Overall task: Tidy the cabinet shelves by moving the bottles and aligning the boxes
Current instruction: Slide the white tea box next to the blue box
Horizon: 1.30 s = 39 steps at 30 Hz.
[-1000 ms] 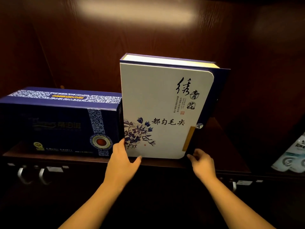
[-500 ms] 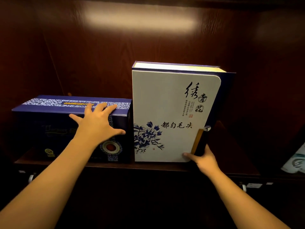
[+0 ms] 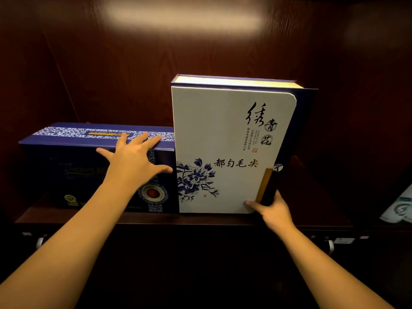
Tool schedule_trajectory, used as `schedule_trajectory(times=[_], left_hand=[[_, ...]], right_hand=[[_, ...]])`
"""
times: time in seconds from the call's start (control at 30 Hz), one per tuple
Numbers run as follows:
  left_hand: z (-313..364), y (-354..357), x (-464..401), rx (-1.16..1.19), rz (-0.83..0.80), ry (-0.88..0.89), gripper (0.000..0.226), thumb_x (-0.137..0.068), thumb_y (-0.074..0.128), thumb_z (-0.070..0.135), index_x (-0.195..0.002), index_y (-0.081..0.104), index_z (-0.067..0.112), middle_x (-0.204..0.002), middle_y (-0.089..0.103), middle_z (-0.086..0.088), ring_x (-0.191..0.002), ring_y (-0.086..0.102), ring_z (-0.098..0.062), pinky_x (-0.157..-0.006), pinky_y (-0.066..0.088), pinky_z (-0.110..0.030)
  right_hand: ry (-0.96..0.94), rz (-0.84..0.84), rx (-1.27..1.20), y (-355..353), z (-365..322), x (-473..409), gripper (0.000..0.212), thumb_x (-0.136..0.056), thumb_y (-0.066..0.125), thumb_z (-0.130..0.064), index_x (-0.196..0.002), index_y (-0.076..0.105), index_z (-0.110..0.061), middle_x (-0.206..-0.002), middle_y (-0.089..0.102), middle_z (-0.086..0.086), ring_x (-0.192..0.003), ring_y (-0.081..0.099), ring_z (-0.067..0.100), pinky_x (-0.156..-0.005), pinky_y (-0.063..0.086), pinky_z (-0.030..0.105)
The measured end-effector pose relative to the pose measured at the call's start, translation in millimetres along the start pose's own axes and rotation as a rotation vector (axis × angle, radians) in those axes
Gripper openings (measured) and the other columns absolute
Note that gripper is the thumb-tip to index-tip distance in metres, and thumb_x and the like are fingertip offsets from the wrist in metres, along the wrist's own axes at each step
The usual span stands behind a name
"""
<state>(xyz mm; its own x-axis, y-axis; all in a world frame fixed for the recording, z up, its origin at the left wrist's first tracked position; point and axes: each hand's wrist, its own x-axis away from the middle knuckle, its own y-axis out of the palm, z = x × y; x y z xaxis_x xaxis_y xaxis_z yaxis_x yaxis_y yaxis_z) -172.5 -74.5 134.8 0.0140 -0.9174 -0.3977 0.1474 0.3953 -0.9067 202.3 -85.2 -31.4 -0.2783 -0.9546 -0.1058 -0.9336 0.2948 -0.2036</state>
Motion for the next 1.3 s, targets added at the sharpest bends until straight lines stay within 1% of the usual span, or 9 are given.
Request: schedule_trajectory(times=[0.1, 0.23, 0.43, 0.53, 0.7, 0.83, 1.0, 1.13, 1.3], left_hand=[[-1.4, -0.1, 0.3, -0.007, 0.005, 0.003, 0.108, -0.055, 0.056, 0.091, -0.151, 0.037, 0.046, -0.159, 0.034, 0.012, -0.151, 0.016, -0.035, -0.098, 0.010, -0.088], [-0.1, 4.6, 0.9, -0.026, 0.034, 0.003, 0.105, -0.058, 0.058, 0.090, -0.151, 0.036, 0.047, -0.159, 0.037, 0.008, -0.149, 0.020, -0.037, -0.099, 0.014, -0.087], [1.3, 7.0, -2.8, -0.035, 0.029, -0.016, 0.106, -0.057, 0.060, 0.090, -0.151, 0.034, 0.047, -0.158, 0.038, 0.005, -0.148, 0.021, -0.037, -0.099, 0.018, -0.086], [0.9, 8.6, -2.7, -0.040, 0.027, -0.019, 0.106, -0.058, 0.059, 0.091, -0.151, 0.032, 0.047, -0.159, 0.037, 0.004, -0.149, 0.020, -0.038, -0.100, 0.019, -0.085], [2.3, 9.9, -3.9, -0.046, 0.037, -0.020, 0.105, -0.059, 0.059, 0.090, -0.151, 0.032, 0.047, -0.158, 0.038, 0.005, -0.148, 0.021, -0.039, -0.099, 0.019, -0.085], [4.9, 11.2, -4.5, -0.049, 0.041, -0.024, 0.104, -0.061, 0.060, 0.089, -0.152, 0.032, 0.046, -0.158, 0.038, 0.004, -0.148, 0.020, -0.040, -0.098, 0.018, -0.086], [11.1, 13.2, -3.5, -0.059, 0.049, -0.027, 0.103, -0.063, 0.061, 0.087, -0.152, 0.034, 0.044, -0.157, 0.040, 0.003, -0.147, 0.020, -0.044, -0.095, 0.017, -0.087], [11.9, 13.5, -4.8, -0.062, 0.038, -0.030, 0.102, -0.064, 0.063, 0.086, -0.152, 0.034, 0.044, -0.157, 0.039, 0.003, -0.147, 0.019, -0.044, -0.095, 0.016, -0.088], [15.9, 13.9, -7.6, -0.039, 0.025, 0.002, 0.101, -0.065, 0.064, 0.084, -0.152, 0.033, 0.043, -0.159, 0.038, 0.003, -0.149, 0.017, -0.043, -0.096, 0.015, -0.087]], right_hand=[[0.002, 0.002, 0.013, 1.0, 0.3, -0.1, 0.078, -0.040, 0.093, -0.065, -0.109, 0.058, -0.052, -0.105, 0.072, -0.019, -0.099, 0.066, 0.003, -0.084, 0.052, 0.029], [0.003, 0.013, 0.032, 1.2, -1.4, 1.0, 0.078, -0.040, 0.091, -0.066, -0.107, 0.058, -0.048, -0.105, 0.071, -0.016, -0.097, 0.064, 0.002, -0.080, 0.050, 0.025], [0.020, 0.012, 0.061, 1.6, -2.3, -3.2, 0.069, -0.053, 0.096, -0.045, -0.108, 0.054, -0.047, -0.105, 0.067, -0.020, -0.095, 0.060, -0.004, -0.078, 0.048, 0.022], [0.029, 0.010, 0.082, 3.2, -2.0, -6.0, 0.077, -0.053, 0.095, -0.047, -0.116, 0.052, -0.043, -0.105, 0.065, -0.021, -0.094, 0.059, -0.002, -0.084, 0.047, 0.028], [0.026, 0.044, 0.096, 4.3, -2.4, -3.7, 0.078, -0.047, 0.093, -0.056, -0.112, 0.051, -0.046, -0.100, 0.063, -0.026, -0.088, 0.055, -0.009, -0.076, 0.044, 0.023], [0.032, 0.029, 0.079, 2.8, -3.2, -2.6, 0.079, -0.051, 0.095, -0.049, -0.117, 0.052, -0.042, -0.106, 0.064, -0.021, -0.098, 0.061, 0.005, -0.088, 0.048, 0.032], [0.030, 0.019, 0.062, -2.5, -6.1, -4.3, 0.090, -0.043, 0.092, -0.057, -0.121, 0.053, -0.038, -0.113, 0.066, -0.015, -0.109, 0.062, 0.016, -0.097, 0.049, 0.040], [0.025, 0.016, 0.050, -2.1, -4.6, -4.0, 0.072, -0.050, 0.095, -0.049, -0.110, 0.055, -0.045, -0.113, 0.068, -0.014, -0.109, 0.063, 0.016, -0.096, 0.050, 0.040], [0.028, 0.034, 0.075, -5.6, -3.2, -6.0, 0.067, -0.051, 0.093, -0.050, -0.106, 0.056, -0.046, -0.106, 0.067, -0.018, -0.100, 0.063, 0.008, -0.089, 0.050, 0.035]])
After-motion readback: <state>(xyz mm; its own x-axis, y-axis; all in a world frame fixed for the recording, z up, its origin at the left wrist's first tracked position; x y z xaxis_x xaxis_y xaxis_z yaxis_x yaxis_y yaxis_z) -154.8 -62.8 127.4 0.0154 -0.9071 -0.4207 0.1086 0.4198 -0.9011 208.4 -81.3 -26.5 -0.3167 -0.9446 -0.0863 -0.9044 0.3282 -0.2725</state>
